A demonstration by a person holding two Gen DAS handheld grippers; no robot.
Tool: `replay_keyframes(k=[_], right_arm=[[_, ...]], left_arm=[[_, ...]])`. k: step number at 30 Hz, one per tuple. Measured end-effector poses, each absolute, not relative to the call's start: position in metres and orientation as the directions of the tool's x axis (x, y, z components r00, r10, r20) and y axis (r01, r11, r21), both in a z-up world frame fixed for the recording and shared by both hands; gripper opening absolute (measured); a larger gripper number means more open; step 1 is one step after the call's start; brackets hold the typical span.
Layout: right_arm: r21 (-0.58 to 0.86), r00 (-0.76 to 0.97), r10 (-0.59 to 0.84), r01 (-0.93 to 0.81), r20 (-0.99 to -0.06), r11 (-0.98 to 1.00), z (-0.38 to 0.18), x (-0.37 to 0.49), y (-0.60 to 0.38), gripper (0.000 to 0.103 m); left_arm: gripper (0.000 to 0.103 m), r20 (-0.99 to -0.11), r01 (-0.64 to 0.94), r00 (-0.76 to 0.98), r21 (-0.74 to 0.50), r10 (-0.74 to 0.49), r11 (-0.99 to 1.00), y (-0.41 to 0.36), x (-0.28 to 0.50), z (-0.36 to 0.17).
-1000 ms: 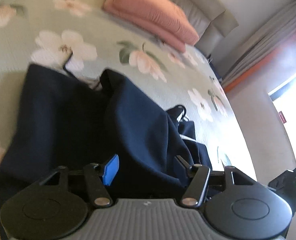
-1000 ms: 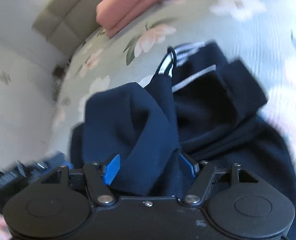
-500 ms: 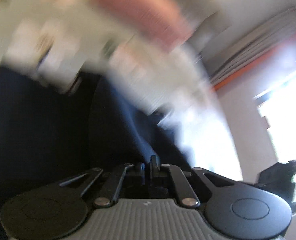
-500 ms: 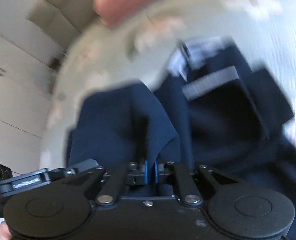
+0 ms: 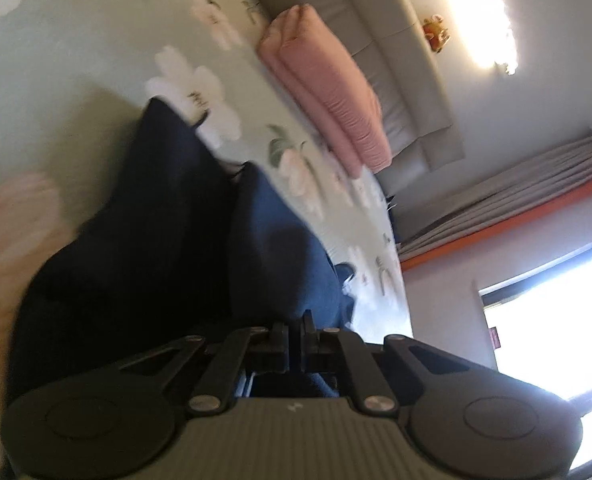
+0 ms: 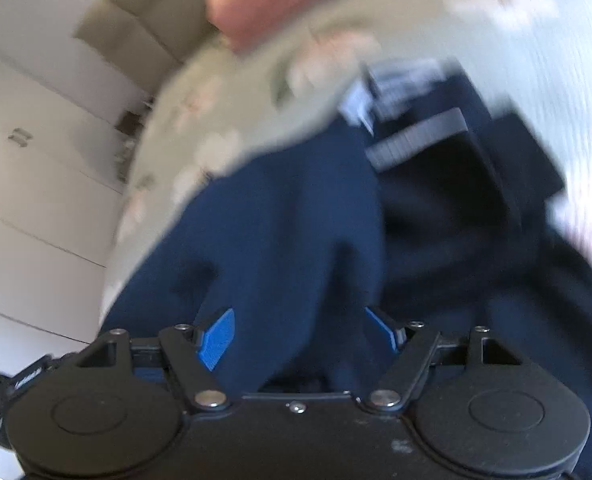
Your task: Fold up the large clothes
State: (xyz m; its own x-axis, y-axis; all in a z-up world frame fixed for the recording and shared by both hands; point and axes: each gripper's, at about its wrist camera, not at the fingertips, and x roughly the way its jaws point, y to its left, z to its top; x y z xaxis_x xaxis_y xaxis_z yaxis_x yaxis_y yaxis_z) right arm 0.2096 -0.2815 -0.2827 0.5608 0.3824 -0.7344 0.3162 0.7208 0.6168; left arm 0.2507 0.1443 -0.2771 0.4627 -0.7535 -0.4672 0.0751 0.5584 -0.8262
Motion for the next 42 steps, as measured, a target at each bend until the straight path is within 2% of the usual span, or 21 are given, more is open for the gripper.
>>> replay_keyframes(k=[3, 5, 8, 10, 11, 12, 13, 15, 17, 19, 20, 23, 25, 26, 31, 32, 33, 36, 40, 42], right_arm=[[0.648, 0.546, 0.405, 0.379, -0.733, 0.661, -0.303, 0.209, -0.285, 0.086], [0.661, 0.583, 0.386, 0.383, -0.715, 0.646, -0.294, 0.208, -0.285, 0.086], [0.614, 0.686, 0.299, 0.271, -0.663, 0.741, -0.254, 0.207, -0.268, 0.086], [0.57, 0.722, 0.286, 0.179, -0.63, 0.802, -0.235, 0.211, -0.245, 0.086], [0.529, 0.711, 0.277, 0.154, -0.646, 0.835, -0.235, 0.216, -0.233, 0.076], [0.459, 0.677, 0.247, 0.15, -0.693, 0.876, -0.241, 0.223, -0.217, 0.058], [0.386, 0.627, 0.207, 0.162, -0.751, 0.908, -0.256, 0.229, -0.206, 0.048], [0.309, 0.464, 0.169, 0.243, -0.87, 0.92, -0.296, 0.232, -0.202, 0.034], [0.39, 0.492, 0.216, 0.283, -0.843, 0.876, -0.302, 0.21, -0.219, 0.025], [0.384, 0.481, 0.194, 0.334, -0.855, 0.861, -0.295, 0.19, -0.234, 0.051], [0.403, 0.483, 0.201, 0.358, -0.852, 0.842, -0.295, 0.183, -0.24, 0.058], [0.538, 0.497, 0.324, 0.381, -0.805, 0.752, -0.302, 0.172, -0.255, 0.058], [0.609, 0.483, 0.413, 0.381, -0.772, 0.695, -0.306, 0.18, -0.259, 0.07], [0.634, 0.484, 0.437, 0.387, -0.758, 0.67, -0.307, 0.184, -0.257, 0.079], [0.71, 0.531, 0.481, 0.421, -0.697, 0.564, -0.331, 0.195, -0.255, 0.08], [0.709, 0.539, 0.471, 0.43, -0.698, 0.559, -0.335, 0.196, -0.255, 0.064], [0.701, 0.557, 0.444, 0.431, -0.702, 0.568, -0.332, 0.195, -0.255, 0.026], [0.68, 0.632, 0.375, 0.347, -0.678, 0.646, -0.284, 0.183, -0.258, 0.02], [0.51, 0.745, 0.199, 0.213, -0.636, 0.833, -0.202, 0.168, -0.254, 0.017], [0.42, 0.745, 0.139, 0.203, -0.652, 0.885, -0.184, 0.165, -0.253, 0.014]], left_arm=[[0.006, -0.504, 0.035, 0.425, -0.821, -0.752, 0.57, 0.155, 0.254, -0.292], [0.006, -0.54, 0.027, 0.355, -0.81, -0.763, 0.585, 0.156, 0.257, -0.301], [0.007, -0.589, 0.082, 0.266, -0.775, -0.763, 0.627, 0.138, 0.25, -0.307], [0.008, -0.571, 0.113, 0.254, -0.784, -0.781, 0.61, 0.13, 0.243, -0.309], [0.009, -0.562, 0.115, 0.263, -0.789, -0.784, 0.604, 0.127, 0.242, -0.31], [0.009, -0.561, 0.106, 0.284, -0.787, -0.777, 0.607, 0.128, 0.241, -0.31], [0.009, -0.562, 0.094, 0.302, -0.786, -0.77, 0.611, 0.131, 0.241, -0.311], [0.013, -0.59, 0.058, 0.332, -0.766, -0.736, 0.64, 0.141, 0.244, -0.314], [0.015, -0.623, 0.054, 0.319, -0.741, -0.715, 0.67, 0.145, 0.247, -0.316], [0.018, -0.639, 0.069, 0.299, -0.726, -0.709, 0.684, 0.144, 0.252, -0.318], [0.019, -0.647, 0.07, 0.29, -0.72, -0.705, 0.69, 0.143, 0.253, -0.32], [0.018, -0.635, 0.038, 0.296, -0.738, -0.713, 0.673, 0.141, 0.254, -0.326], [0.017, -0.624, 0.025, 0.302, -0.75, -0.72, 0.66, 0.142, 0.252, -0.326], [0.017, -0.623, 0.03, 0.3, -0.751, -0.723, 0.66, 0.144, 0.248, -0.325], [0.017, -0.626, 0.078, 0.289, -0.739, -0.724, 0.67, 0.149, 0.225, -0.309], [0.017, -0.626, 0.082, 0.292, -0.736, -0.723, 0.671, 0.148, 0.225, -0.307], [0.017, -0.627, 0.084, 0.292, -0.735, -0.722, 0.673, 0.152, 0.224, -0.304], [0.017, -0.611, 0.098, 0.302, -0.744, -0.732, 0.662, 0.145, 0.223, -0.296], [0.017, -0.551, 0.16, 0.285, -0.779, -0.784, 0.606, 0.119, 0.216, -0.281], [0.017, -0.561, 0.186, 0.295, -0.76, -0.773, 0.623, 0.105, 0.21, -0.275]])
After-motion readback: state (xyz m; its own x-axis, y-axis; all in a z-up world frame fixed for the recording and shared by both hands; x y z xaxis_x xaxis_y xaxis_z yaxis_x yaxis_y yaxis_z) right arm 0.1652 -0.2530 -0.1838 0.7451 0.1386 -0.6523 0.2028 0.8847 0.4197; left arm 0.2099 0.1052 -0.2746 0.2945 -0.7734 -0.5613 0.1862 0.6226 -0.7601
